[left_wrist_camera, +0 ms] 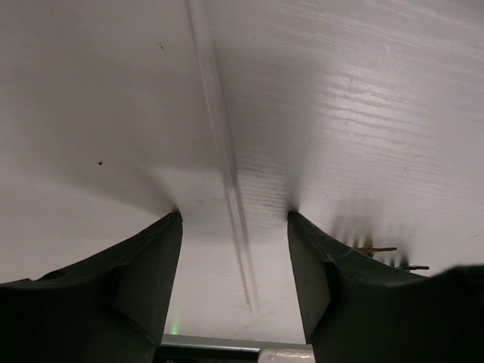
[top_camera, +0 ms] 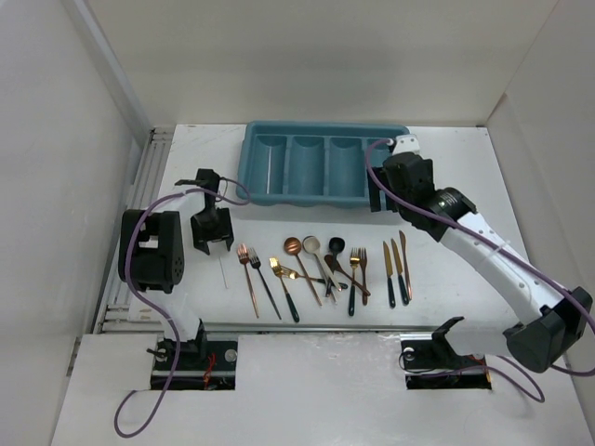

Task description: Sort the eating utensils into containers

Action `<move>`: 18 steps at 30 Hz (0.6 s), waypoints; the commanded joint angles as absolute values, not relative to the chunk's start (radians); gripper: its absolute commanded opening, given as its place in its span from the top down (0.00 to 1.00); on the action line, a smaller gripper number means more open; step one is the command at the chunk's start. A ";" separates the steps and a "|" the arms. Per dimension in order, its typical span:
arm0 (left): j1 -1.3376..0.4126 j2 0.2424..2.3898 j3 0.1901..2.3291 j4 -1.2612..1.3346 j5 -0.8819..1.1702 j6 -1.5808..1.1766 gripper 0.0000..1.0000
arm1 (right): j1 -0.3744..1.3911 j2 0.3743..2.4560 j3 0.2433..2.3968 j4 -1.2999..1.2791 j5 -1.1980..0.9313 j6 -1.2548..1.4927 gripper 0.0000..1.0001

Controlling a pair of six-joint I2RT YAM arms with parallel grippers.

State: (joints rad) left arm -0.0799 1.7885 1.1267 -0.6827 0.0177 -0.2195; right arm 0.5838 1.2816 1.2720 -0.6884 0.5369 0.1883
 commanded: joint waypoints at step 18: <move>0.100 1.823 1.216 -0.681 -0.101 -0.233 1.00 | 0.592 1.221 1.276 -0.718 0.606 0.258 0.03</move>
State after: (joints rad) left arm 0.0448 1.8172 1.1725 -0.6956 -0.0101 -0.2615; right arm 0.5838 1.2087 1.2526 -0.7189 0.5915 0.2512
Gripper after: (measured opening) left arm 0.033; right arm 0.973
